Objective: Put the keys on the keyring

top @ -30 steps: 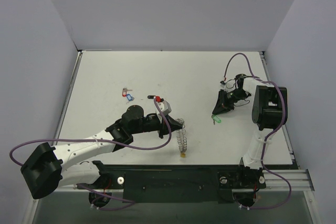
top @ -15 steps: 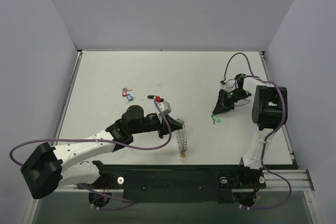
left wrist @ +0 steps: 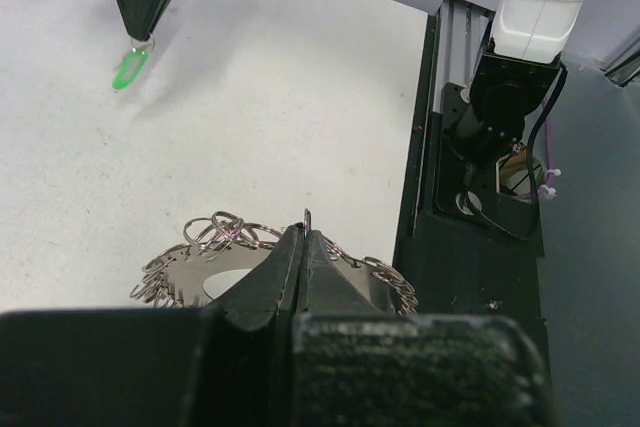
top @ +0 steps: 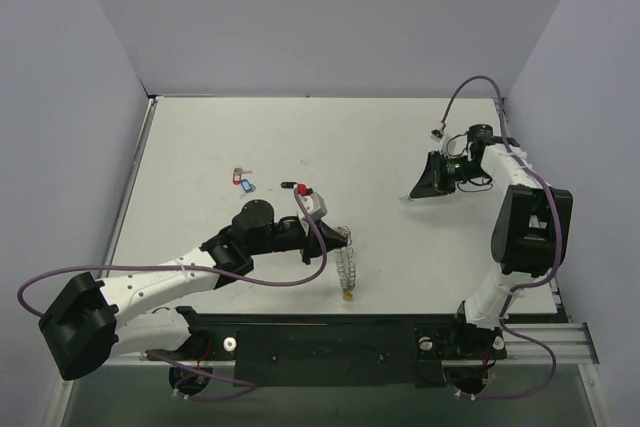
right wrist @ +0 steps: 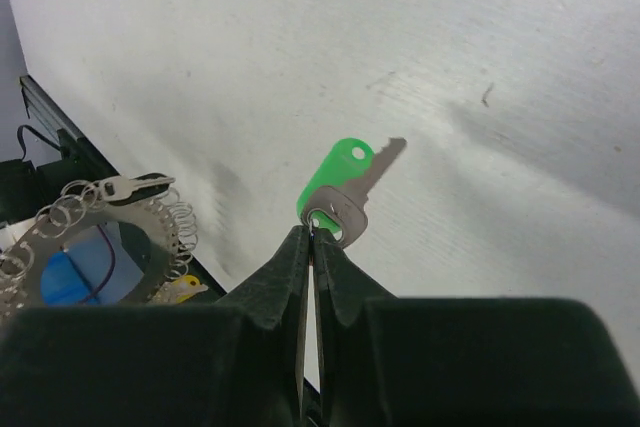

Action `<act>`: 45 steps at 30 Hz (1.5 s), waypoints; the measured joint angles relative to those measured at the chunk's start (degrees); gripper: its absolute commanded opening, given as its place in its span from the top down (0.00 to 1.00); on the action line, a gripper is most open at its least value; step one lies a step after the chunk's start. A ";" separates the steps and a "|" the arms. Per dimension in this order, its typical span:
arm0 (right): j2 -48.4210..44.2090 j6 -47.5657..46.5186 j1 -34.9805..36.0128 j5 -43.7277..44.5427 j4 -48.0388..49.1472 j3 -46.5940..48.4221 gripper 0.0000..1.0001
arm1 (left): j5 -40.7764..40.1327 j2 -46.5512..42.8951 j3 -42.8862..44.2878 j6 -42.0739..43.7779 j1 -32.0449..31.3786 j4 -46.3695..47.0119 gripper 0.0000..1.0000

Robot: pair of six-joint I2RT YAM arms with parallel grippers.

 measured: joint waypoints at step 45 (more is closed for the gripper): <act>-28.02 -50.49 2.84 -2.95 -35.56 -1.46 1.00 | -2.29 -2.14 -2.69 7.30 -0.48 14.75 1.00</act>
